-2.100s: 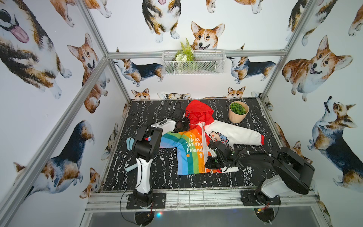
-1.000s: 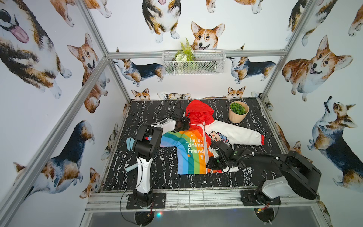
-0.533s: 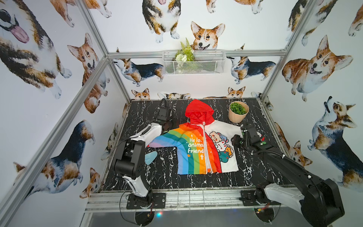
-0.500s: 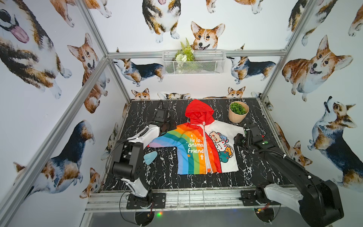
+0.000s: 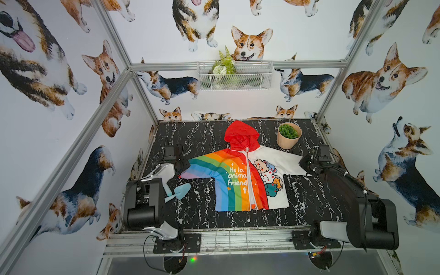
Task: Unzip the jacket
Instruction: Smooth out the jacket at the center of the board.
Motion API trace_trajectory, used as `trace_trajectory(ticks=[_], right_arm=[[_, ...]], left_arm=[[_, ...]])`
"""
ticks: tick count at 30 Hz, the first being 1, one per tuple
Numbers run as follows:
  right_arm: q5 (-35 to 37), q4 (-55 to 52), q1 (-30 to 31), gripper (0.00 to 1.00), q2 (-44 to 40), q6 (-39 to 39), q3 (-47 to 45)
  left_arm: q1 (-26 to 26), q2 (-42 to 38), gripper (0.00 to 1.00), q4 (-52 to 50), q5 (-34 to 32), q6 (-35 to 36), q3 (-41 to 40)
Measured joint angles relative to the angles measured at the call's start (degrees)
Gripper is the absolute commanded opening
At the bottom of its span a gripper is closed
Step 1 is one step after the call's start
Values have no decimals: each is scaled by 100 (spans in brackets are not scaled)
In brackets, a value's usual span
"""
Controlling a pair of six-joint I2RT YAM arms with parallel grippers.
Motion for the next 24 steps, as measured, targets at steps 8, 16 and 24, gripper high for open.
trace_trajectory(ticks=[8,16,24], right_arm=[[-334,195,-514,24,813,79,404],[-273,208,-597,23,1707,76,870],[-116,68,-835,19,2455,-9,1305]], left_arm=[[17,765,39,116,146,4,619],[42,1176,40,-52,136,20,909],[107,1360,40,-74,74,-11,1108]])
